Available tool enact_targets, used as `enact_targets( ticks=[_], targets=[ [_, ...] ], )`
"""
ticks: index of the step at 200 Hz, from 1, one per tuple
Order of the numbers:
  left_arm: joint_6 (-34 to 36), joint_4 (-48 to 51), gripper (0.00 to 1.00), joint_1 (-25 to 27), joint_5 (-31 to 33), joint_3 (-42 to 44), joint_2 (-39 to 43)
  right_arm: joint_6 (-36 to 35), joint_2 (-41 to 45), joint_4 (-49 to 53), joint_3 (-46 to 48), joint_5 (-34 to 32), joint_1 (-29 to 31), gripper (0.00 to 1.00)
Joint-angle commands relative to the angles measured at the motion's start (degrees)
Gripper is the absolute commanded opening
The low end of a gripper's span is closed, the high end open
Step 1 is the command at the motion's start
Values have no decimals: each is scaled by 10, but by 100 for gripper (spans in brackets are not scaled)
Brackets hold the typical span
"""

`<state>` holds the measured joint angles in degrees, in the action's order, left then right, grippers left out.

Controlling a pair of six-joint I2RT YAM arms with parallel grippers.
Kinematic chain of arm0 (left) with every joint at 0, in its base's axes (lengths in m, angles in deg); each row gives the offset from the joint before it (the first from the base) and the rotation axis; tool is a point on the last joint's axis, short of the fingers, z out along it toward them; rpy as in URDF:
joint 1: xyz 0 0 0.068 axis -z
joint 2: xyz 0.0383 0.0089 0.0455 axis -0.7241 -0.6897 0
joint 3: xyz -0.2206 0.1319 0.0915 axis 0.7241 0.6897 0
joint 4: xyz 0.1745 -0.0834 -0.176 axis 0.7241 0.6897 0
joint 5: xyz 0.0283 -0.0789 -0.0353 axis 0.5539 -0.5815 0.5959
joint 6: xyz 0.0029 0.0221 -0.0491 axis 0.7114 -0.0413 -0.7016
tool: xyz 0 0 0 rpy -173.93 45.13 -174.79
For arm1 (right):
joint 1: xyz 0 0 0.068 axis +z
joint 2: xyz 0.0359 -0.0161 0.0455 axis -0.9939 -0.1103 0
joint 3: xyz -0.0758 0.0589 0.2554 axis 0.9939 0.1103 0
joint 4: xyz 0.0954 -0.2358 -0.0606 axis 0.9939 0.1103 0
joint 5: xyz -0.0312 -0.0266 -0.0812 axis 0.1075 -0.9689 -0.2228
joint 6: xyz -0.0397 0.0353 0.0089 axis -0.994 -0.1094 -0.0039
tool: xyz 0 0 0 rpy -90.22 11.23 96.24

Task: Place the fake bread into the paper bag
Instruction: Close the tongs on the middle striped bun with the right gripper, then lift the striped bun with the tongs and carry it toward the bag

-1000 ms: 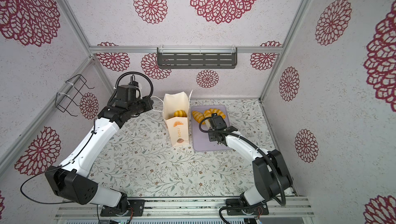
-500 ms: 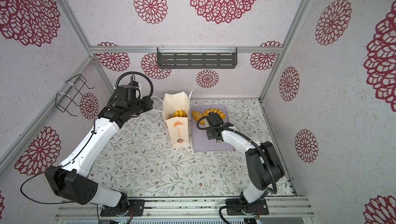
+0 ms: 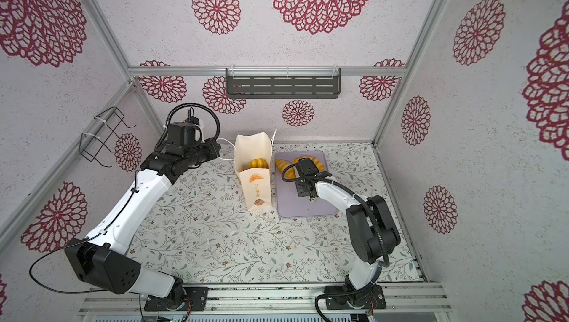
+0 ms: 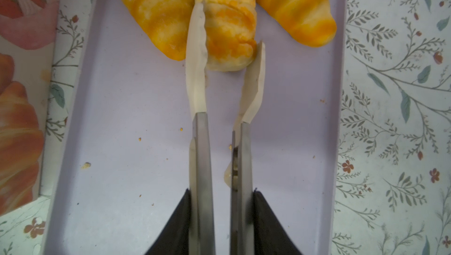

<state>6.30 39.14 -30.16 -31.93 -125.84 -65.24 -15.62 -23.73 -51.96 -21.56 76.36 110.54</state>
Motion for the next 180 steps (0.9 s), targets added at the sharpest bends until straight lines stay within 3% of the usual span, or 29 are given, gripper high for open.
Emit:
enact_targets(
  ticks=[1,34,180],
  targets=[
    [7,-7,0,-1,-6,2,3,-7,2,0,-20,-12,-4,36],
    [6,-8,0,-1,-10,1,3,2,9,16,-25,-10,-3,24],
    [0,-11,0,-1,-20,2,1,90,209,-28,88,59,-4,10]
  ],
)
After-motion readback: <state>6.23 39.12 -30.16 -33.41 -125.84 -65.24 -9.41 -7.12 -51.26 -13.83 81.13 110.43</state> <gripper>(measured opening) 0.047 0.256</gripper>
